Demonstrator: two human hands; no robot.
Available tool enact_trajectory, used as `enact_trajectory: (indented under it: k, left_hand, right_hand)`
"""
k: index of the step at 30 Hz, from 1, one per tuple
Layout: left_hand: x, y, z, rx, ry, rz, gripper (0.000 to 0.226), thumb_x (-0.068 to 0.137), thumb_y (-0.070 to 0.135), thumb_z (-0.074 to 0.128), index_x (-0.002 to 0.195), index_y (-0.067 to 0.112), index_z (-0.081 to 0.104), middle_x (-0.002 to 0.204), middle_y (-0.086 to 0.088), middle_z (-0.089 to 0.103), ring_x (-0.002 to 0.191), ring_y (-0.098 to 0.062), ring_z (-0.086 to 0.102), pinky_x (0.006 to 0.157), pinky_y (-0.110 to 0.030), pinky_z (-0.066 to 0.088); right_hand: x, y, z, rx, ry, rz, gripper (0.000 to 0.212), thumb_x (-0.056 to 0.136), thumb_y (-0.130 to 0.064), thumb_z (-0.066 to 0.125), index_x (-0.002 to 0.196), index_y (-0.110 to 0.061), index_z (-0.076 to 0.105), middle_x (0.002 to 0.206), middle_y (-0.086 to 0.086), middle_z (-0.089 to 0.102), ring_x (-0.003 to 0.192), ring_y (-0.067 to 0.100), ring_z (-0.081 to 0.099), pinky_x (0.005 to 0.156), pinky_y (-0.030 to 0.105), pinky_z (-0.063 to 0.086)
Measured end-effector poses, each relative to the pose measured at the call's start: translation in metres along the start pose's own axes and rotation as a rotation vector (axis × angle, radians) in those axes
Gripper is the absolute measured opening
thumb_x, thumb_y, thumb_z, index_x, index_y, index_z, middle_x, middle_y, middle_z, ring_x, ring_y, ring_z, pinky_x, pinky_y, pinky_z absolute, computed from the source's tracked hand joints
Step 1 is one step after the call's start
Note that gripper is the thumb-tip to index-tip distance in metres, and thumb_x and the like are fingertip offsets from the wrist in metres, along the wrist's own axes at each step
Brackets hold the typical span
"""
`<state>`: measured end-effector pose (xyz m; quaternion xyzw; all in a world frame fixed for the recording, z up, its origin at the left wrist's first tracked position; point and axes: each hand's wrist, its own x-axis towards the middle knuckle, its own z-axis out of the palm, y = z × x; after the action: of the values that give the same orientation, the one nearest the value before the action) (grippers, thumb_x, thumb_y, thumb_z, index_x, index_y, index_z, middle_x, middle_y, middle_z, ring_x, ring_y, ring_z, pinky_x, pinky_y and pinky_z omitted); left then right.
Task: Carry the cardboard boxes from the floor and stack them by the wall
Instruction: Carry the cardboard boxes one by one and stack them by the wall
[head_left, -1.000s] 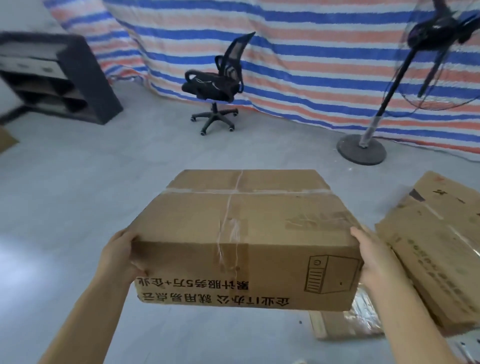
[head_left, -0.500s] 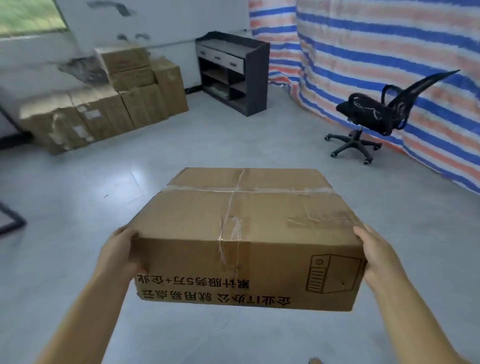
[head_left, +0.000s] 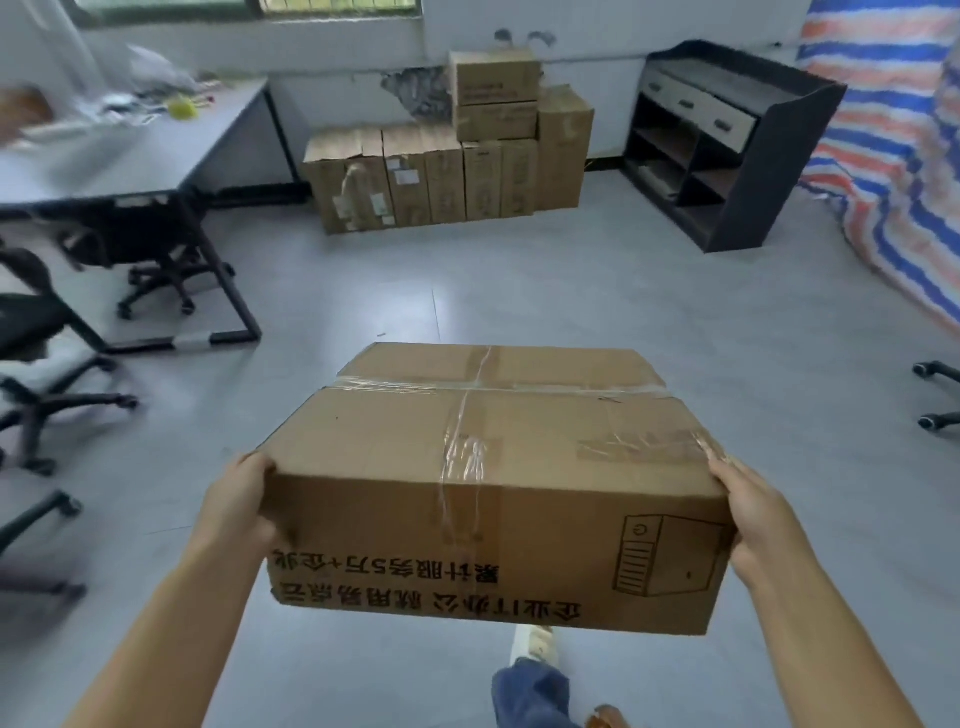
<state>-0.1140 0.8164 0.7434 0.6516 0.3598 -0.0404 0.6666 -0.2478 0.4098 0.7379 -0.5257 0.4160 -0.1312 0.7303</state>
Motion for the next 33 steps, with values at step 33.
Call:
enact_trajectory:
  k: [33]
  left_hand:
    - [0.504, 0.331, 0.164, -0.222, 0.134, -0.034, 0.03, 0.091, 0.012, 0.044, 0.119, 0.01, 0.056, 0.099, -0.002, 0.039, 0.127, -0.035, 0.036, 0.102, -0.069, 0.022]
  right_hand:
    - [0.385, -0.146, 0.584, -0.148, -0.17, 0.052, 0.025, 0.097, -0.015, 0.048, 0.116, -0.015, 0.065, 0.092, 0.002, 0.069, 0.067, 0.013, 0.068, 0.041, 0.019, 0.049]
